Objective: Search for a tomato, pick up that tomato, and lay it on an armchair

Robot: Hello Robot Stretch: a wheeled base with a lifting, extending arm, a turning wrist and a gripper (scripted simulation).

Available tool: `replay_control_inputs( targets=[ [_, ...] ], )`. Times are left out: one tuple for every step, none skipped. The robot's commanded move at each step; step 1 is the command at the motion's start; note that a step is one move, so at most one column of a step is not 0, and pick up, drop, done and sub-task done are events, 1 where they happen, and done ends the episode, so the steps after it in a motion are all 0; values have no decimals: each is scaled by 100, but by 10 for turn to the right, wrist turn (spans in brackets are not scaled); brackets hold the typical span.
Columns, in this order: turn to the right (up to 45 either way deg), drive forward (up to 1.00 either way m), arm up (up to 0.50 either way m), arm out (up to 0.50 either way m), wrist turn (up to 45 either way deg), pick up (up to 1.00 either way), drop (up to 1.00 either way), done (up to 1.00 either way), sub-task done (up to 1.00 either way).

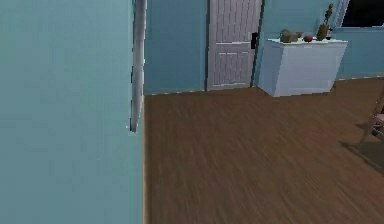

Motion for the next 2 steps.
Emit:
replay_control_inputs(
  targets=[
    [450, 0, 0, 0, 0, 0, 0, 0, 0],
    [390, 0, 0, 0, 0, 0, 0, 0, 0]
  ],
)
